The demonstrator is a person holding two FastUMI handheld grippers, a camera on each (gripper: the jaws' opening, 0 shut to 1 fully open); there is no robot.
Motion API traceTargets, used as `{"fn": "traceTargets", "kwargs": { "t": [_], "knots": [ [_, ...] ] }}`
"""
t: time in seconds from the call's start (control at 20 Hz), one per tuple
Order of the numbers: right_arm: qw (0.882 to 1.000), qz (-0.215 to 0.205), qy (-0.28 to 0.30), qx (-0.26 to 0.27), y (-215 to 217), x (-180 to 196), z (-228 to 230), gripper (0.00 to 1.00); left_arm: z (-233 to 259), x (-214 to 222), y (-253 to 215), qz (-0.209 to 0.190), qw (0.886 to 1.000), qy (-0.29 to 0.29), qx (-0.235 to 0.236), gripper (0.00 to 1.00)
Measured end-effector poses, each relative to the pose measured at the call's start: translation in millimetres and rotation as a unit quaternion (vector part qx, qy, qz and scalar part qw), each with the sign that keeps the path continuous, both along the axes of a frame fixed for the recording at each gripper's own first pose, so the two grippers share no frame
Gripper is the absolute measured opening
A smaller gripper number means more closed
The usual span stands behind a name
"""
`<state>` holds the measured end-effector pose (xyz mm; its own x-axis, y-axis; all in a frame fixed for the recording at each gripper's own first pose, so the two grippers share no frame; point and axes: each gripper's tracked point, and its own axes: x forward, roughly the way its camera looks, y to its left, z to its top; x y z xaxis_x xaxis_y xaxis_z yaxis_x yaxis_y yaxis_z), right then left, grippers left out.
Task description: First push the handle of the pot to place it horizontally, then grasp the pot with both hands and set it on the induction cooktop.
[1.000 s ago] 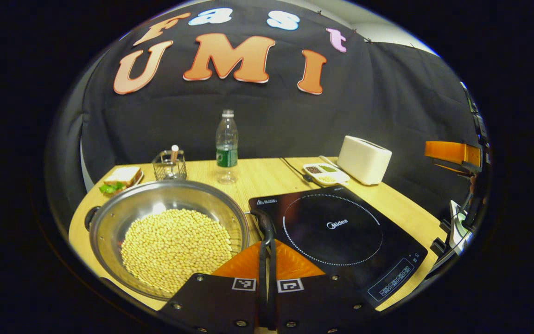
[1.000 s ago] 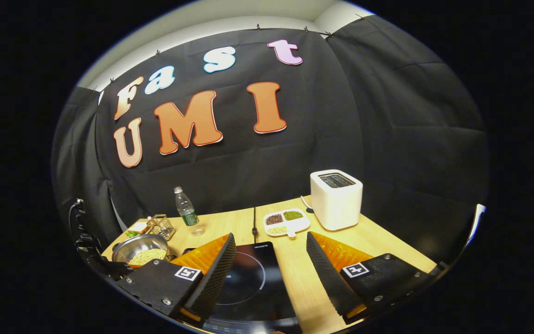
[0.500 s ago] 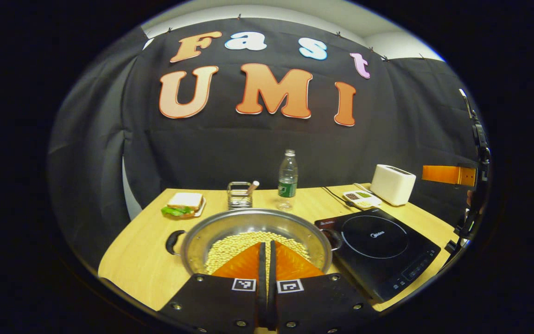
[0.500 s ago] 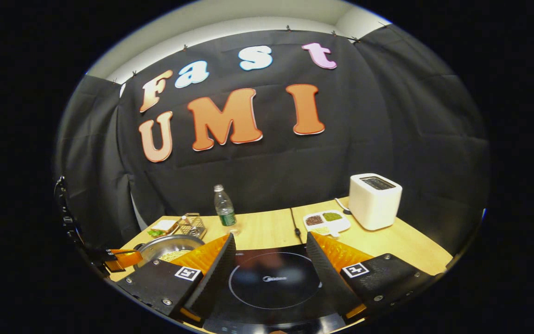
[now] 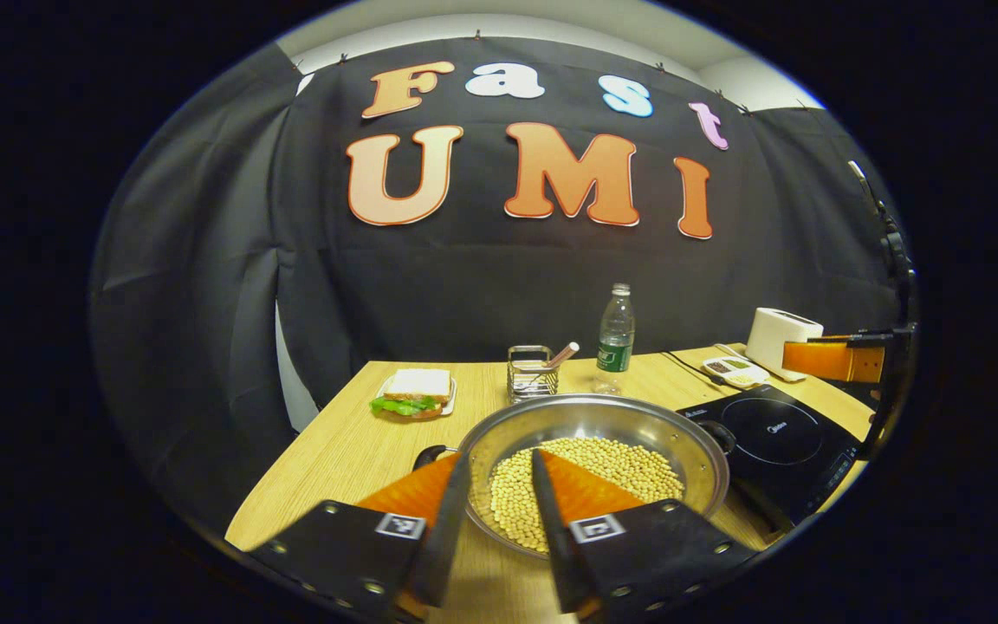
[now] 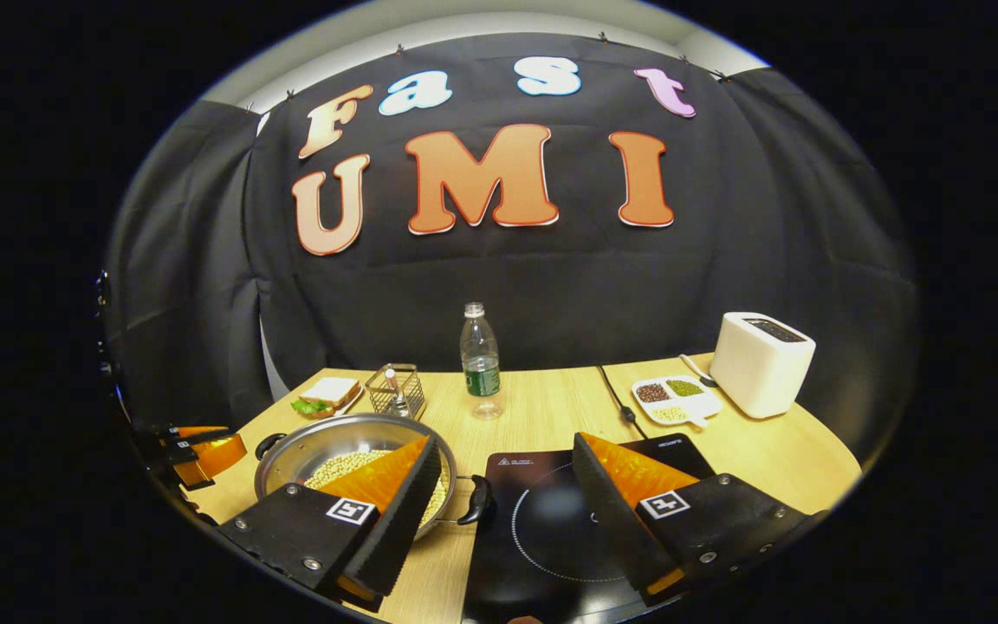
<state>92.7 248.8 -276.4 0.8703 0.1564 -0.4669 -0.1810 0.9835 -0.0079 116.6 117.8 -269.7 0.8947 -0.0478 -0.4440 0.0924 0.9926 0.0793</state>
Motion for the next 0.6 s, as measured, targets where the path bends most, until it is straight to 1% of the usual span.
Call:
{"fn": "traceTargets", "kwargs": {
  "t": [0.1, 0.25, 0.35, 0.45, 0.6],
  "knots": [
    [1.0, -0.003, 0.019, -0.011, 5.3, 4.9, -18.8, 0.95, -15.5, 8.6, 12.8, 0.007, 1.0, 0.01, 0.001, 0.78],
    [0.998, -0.007, 0.049, -0.027, 10.8, 11.3, -46.9, 0.95, -32.1, 23.7, 30.1, 0.007, 1.0, 0.024, 0.018, 0.77],
    [0.997, -0.012, 0.064, -0.036, 13.5, 16.8, -63.2, 0.96, -45.3, 34.3, 35.2, 0.01, 0.999, 0.033, 0.009, 0.77],
    [0.996, -0.013, 0.079, -0.046, 15.9, 20.0, -79.2, 0.95, -61.7, 33.7, 39.7, 0.011, 0.998, 0.054, -0.002, 0.77],
    [0.994, -0.015, 0.092, -0.062, 16.3, 21.9, -93.2, 0.95, -57.2, 41.6, 42.9, 0.005, 0.999, 0.042, 0.001, 0.78]
  ]
}}
